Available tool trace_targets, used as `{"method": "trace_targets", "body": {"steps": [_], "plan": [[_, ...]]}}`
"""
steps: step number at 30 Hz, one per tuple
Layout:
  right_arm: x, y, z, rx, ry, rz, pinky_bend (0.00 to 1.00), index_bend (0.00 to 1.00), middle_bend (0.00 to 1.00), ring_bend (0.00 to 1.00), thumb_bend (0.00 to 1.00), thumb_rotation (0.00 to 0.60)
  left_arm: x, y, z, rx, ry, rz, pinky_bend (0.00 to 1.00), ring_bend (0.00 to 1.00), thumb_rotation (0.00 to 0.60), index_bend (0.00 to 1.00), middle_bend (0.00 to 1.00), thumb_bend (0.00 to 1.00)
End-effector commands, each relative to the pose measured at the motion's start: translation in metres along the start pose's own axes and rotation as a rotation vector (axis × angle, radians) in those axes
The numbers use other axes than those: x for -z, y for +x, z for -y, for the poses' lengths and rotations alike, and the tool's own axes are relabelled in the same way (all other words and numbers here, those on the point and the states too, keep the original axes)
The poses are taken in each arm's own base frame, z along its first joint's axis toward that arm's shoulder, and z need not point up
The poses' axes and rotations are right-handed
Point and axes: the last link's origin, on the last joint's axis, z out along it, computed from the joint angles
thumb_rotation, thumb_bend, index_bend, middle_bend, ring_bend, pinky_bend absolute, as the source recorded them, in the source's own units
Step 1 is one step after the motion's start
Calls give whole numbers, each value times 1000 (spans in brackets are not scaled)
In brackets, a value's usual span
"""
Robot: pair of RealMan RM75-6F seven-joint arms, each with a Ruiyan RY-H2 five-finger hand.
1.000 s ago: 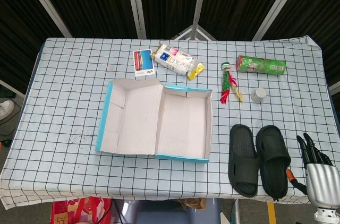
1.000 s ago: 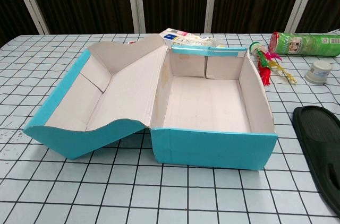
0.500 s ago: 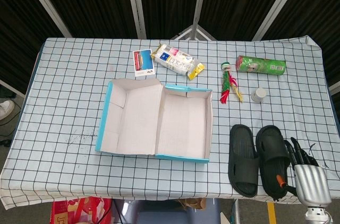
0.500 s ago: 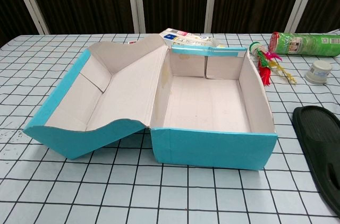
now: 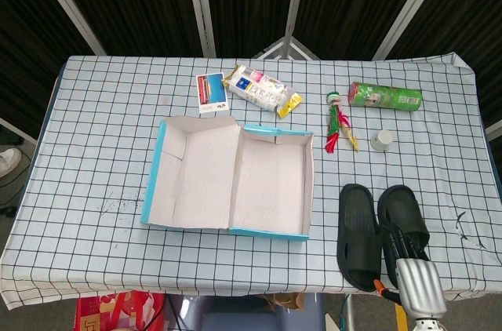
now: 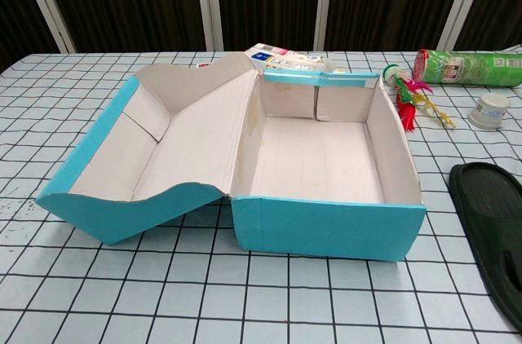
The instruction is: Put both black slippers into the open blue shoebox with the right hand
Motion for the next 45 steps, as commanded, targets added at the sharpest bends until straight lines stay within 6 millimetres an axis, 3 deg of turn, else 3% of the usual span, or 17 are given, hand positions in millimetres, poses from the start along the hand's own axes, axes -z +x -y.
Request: {"method": "trace_targets", "body": {"steps": [1,13,27,42,45], "plan": [[0,-12,6,15,-7,38,148,12,33,98,192,600,-1,0,0,3,-2,1,131,30,600,98,64,373],[-21,-38,24,108,38,41,119,12,32,65,193,600,-2,1,2,14,0,-2,131,30,600,98,64,373],[-42,-54,24,193,65,55,112,12,32,55,192,600,-3,-1,2,-1,2,-1,131,30,600,98,64,373],[-59,-52,17,270,82,70,112,13,32,55,193,600,-3,-3,-1,-19,3,-2,131,30,600,99,64,374],[-62,-51,18,278,87,86,91,50,39,51,193,600,-3,-3,-1,-21,3,-2,131,30,600,99,64,373]]}}
